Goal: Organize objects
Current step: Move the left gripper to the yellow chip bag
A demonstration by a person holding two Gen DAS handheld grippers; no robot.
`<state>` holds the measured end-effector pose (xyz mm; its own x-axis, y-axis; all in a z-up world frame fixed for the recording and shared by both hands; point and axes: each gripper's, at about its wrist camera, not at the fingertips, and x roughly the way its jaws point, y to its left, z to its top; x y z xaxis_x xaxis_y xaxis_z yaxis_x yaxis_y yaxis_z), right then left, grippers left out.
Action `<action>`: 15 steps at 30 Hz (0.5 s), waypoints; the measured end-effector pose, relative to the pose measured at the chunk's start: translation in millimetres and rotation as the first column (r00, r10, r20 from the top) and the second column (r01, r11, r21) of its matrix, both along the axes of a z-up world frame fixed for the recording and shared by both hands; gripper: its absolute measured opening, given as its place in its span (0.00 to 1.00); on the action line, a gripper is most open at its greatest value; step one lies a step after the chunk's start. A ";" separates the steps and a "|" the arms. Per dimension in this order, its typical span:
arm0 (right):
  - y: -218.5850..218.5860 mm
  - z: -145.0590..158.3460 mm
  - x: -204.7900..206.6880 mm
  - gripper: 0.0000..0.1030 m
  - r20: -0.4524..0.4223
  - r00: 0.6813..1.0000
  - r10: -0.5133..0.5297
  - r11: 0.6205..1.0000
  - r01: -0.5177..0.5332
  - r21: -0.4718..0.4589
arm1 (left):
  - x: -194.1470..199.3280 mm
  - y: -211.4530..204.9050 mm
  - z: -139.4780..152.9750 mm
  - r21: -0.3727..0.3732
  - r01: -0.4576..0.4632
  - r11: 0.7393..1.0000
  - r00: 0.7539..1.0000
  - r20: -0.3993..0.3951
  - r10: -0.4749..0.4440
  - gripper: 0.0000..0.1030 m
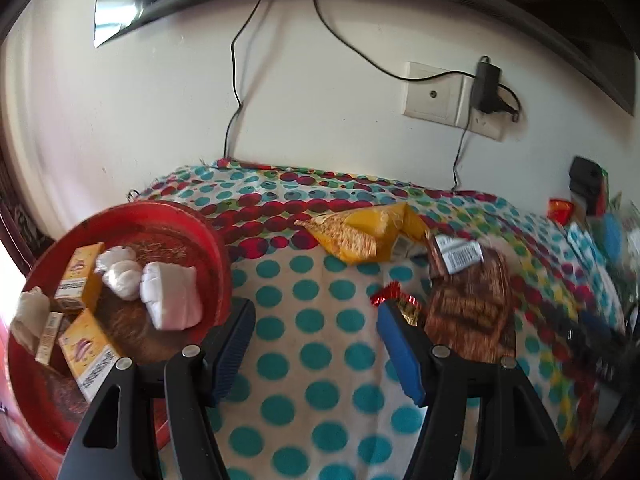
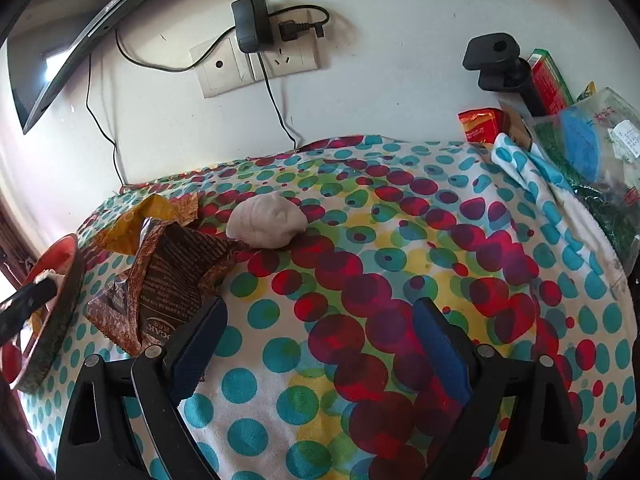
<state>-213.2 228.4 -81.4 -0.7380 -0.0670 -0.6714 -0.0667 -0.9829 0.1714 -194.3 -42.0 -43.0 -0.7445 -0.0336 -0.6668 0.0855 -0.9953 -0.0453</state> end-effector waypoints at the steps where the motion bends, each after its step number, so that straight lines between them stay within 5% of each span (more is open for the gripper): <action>1: 0.5 -0.4 -0.3 0.90 0.002 1.000 -0.003 1.000 0.003 -0.002 | -6.0 1.6 -1.4 0.002 0.001 1.000 1.000 0.008 -0.001 0.64; 15: 7.5 -1.8 0.2 0.92 0.012 1.000 -0.018 0.999 0.019 -0.040 | -70.8 16.9 -17.6 -0.100 0.009 0.995 0.997 0.075 -0.001 0.64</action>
